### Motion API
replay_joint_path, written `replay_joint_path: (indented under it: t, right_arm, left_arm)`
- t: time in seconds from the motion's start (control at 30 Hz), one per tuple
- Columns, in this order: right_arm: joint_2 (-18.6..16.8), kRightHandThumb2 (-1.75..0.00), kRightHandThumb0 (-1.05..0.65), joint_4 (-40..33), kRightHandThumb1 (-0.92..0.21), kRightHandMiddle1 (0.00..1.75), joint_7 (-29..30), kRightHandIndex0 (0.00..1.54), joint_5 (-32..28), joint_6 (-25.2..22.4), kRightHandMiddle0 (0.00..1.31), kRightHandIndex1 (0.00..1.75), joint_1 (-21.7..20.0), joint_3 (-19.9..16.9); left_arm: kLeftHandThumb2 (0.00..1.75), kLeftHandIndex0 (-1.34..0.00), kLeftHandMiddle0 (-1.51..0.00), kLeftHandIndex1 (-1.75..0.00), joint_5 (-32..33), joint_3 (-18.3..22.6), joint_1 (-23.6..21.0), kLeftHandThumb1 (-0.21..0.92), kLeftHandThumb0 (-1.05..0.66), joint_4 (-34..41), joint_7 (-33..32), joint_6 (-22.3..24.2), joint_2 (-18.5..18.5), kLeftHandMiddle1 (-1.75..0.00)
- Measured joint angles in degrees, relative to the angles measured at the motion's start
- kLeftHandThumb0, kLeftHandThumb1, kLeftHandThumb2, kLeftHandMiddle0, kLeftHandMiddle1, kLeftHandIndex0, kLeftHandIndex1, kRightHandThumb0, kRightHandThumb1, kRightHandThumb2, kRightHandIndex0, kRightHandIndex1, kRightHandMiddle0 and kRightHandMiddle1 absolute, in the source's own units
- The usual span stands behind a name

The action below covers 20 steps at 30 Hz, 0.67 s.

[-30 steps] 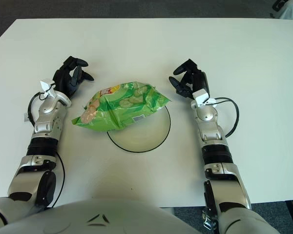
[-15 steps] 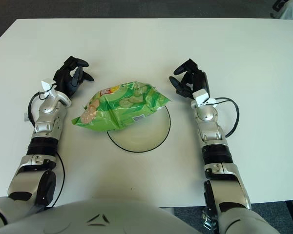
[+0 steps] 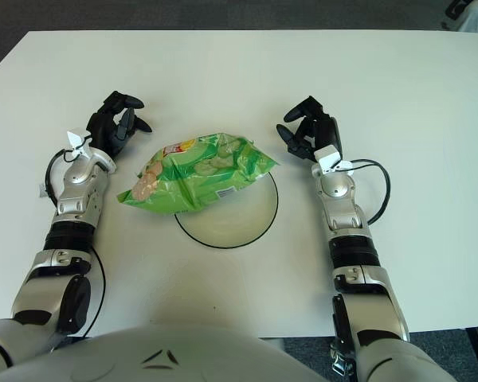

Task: Put the snack into the plate.

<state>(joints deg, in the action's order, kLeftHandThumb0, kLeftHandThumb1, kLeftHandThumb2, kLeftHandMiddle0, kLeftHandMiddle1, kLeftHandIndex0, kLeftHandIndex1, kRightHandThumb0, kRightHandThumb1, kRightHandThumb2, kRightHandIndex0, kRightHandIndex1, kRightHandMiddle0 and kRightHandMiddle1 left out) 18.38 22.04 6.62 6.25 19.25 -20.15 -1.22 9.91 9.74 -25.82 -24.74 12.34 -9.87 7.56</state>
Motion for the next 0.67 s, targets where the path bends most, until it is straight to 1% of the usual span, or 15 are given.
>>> replay_joint_path:
  t: [0.67]
  right_arm:
    - [0.01, -0.46, -0.37, 0.03, -0.84, 1.55, 0.04, 0.81, 0.02, 0.01, 0.43, 1.75, -0.02, 0.06]
  left_arm:
    - [0.35, -0.39, -0.62, -1.56, -0.12, 0.00, -0.50, 0.92, -0.36, -1.23, 0.00, -0.94, 0.26, -1.74]
